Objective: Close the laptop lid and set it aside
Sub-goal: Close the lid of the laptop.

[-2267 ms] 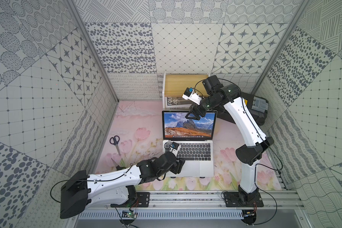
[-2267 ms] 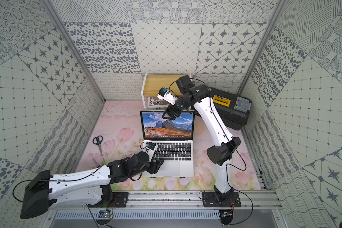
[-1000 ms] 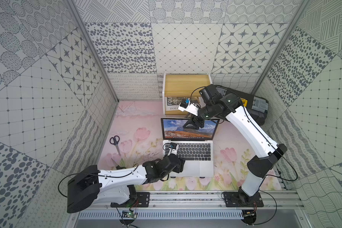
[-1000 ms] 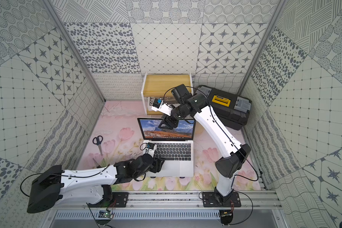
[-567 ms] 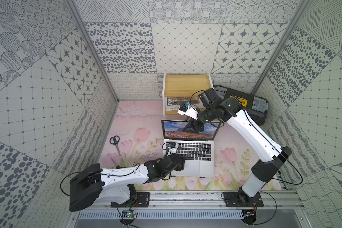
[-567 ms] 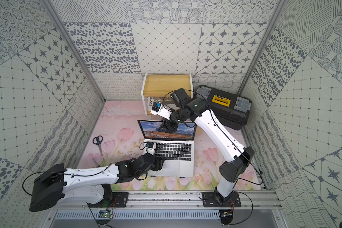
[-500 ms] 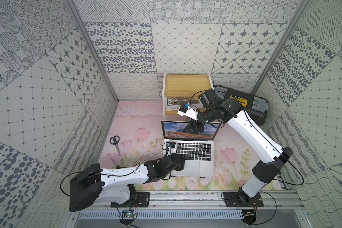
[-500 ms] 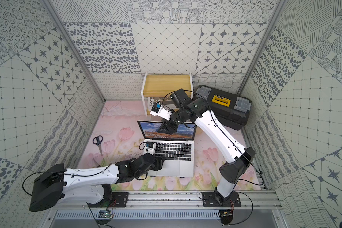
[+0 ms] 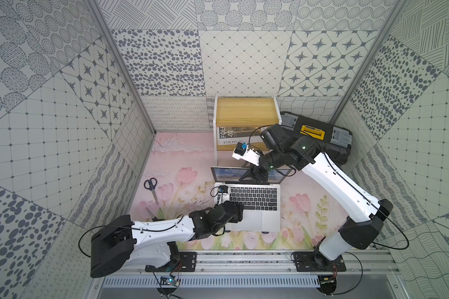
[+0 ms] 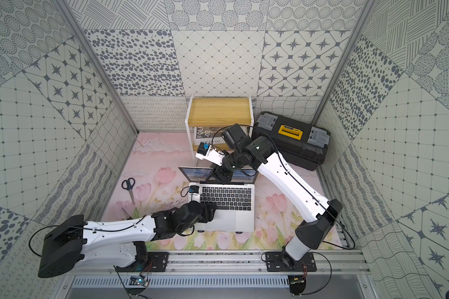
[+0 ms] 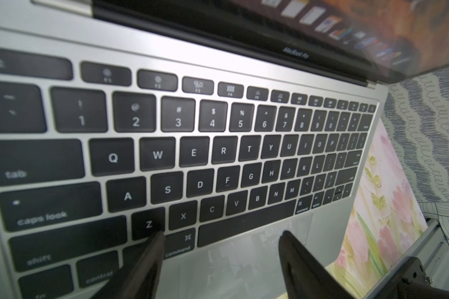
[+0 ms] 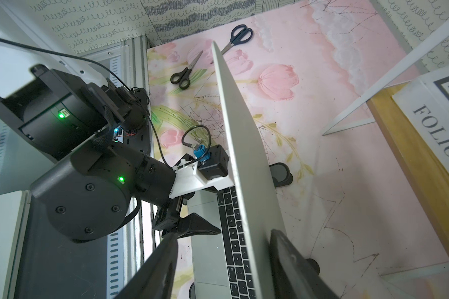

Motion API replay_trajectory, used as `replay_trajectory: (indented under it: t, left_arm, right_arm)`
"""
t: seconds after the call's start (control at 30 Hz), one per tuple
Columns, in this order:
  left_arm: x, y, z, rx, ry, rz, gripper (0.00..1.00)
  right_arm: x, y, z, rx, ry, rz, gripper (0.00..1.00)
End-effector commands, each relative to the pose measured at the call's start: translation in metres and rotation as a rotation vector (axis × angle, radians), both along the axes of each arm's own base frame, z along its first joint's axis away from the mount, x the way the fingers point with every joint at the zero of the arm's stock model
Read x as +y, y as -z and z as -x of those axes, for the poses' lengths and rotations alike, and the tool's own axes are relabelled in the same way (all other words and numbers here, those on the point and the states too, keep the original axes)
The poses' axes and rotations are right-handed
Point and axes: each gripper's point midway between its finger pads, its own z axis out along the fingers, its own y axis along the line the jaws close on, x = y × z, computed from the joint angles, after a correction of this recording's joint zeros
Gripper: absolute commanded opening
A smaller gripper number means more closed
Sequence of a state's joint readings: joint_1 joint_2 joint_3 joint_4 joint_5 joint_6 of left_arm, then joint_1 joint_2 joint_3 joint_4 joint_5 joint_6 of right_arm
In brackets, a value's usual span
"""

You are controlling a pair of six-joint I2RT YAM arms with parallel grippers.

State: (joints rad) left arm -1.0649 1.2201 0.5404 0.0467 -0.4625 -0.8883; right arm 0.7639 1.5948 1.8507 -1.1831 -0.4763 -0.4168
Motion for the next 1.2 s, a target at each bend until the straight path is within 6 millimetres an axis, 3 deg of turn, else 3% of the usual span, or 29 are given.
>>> replay_trajectory:
  t: [0.0, 0.33, 0.53, 0.7, 0.93, 1.17]
  left_arm:
    - [0.064, 0.049, 0.017, 0.108, -0.103, -0.282, 0.74]
    - [0.073, 0.042, 0.018, 0.093, -0.127, -0.263, 0.76]
    - [0.084, 0.024, 0.017, 0.051, -0.158, -0.247, 0.78]
    - [0.109, -0.009, 0.015, -0.034, -0.230, -0.202, 0.81]
    - [0.167, -0.047, 0.011, -0.077, -0.381, -0.172, 0.82]
    - [0.208, -0.129, -0.007, -0.273, -0.495, -0.165, 0.83]
  right_arm:
    - [-0.002, 0.005, 0.025, 0.085, -0.015, 0.005, 0.61]
    - [0.000, 0.022, 0.048, 0.145, -0.030, 0.015, 0.61]
    - [-0.001, 0.023, 0.046, 0.121, -0.014, 0.009, 0.59]
    - [0.000, 0.023, 0.046, 0.126, -0.012, 0.008, 0.59]
    - [-0.001, 0.022, 0.047, 0.129, -0.011, 0.003, 0.59]
    - [0.001, 0.025, 0.058, 0.150, -0.031, 0.002, 0.61]
